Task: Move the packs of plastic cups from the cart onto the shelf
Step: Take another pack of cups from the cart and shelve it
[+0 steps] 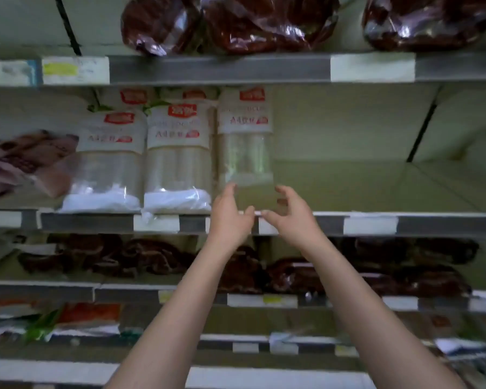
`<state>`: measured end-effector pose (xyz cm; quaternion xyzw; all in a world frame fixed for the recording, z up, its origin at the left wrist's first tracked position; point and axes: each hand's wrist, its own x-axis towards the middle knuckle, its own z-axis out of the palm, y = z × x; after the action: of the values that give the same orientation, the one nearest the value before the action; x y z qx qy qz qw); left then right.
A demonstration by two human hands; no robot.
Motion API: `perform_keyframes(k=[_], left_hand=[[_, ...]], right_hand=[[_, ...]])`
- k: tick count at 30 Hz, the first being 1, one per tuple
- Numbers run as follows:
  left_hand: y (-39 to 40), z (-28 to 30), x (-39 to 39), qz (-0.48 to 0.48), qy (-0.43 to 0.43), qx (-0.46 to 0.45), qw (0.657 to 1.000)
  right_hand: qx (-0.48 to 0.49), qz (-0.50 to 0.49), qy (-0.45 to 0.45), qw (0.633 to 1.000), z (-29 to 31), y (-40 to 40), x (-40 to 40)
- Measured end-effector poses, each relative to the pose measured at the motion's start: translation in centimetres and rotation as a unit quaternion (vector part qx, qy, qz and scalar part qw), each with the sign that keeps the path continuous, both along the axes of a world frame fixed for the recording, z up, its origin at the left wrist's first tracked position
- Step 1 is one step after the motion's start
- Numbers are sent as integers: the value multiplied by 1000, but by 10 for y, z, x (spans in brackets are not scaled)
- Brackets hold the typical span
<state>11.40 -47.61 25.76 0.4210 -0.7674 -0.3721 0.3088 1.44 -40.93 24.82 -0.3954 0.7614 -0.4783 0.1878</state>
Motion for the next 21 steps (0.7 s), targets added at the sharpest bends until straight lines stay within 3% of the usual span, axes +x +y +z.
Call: perform_keyframes(k=[5, 11, 14, 21], left_hand=[[68, -52, 61, -46, 40, 55, 997], [155, -122, 105, -102, -33, 218, 970], [187, -146, 101, -131, -75, 262, 953], [255, -167, 48, -219, -147, 293, 919]], right_hand=[[-46, -50, -118, 991, -46, 92, 60], [119, -103, -257, 954, -127, 211, 97], [153, -157, -310, 925, -144, 258, 96], [101, -276, -420, 859, -185, 335, 55]])
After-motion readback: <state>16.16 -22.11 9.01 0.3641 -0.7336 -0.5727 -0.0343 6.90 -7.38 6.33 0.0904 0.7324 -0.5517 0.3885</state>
